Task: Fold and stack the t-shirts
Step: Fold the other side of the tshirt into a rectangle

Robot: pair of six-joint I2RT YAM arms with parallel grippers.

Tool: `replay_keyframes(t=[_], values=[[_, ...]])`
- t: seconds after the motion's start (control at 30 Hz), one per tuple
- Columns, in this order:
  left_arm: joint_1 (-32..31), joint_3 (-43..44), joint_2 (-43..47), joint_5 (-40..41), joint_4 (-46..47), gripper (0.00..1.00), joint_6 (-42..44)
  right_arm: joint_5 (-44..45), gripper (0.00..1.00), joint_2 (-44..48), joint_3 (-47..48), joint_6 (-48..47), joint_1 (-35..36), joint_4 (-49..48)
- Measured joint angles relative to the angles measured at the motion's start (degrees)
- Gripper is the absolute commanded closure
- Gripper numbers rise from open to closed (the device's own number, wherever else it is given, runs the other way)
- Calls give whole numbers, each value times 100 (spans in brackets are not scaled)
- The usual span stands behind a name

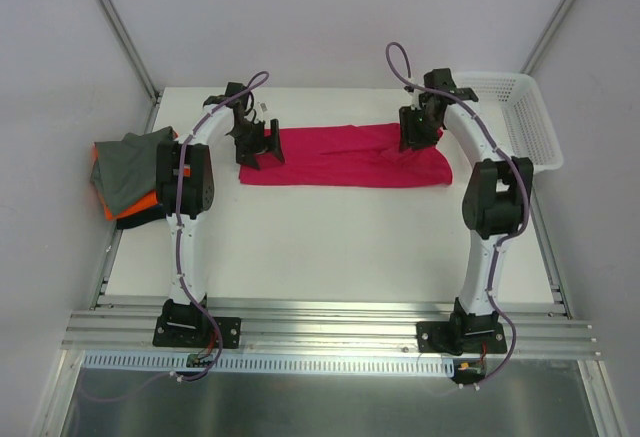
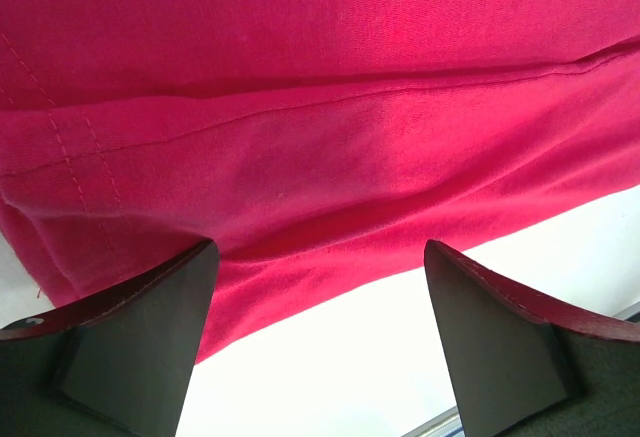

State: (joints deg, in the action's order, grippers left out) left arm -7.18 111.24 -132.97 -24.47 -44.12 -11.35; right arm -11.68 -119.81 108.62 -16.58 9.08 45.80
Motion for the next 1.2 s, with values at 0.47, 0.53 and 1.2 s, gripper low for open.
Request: replay_keyframes(t=[0.47,0.53,1.2], values=[[-2,0,2,13,0,13,2,22,55,-750,-2,-42,-175,17],[-2,0,2,13,0,13,2,35,55,-831,0,-44,-177,15],[-46,-57,46,166,24,13,63,-35,54,-1604,1497,310,-188,-72]])
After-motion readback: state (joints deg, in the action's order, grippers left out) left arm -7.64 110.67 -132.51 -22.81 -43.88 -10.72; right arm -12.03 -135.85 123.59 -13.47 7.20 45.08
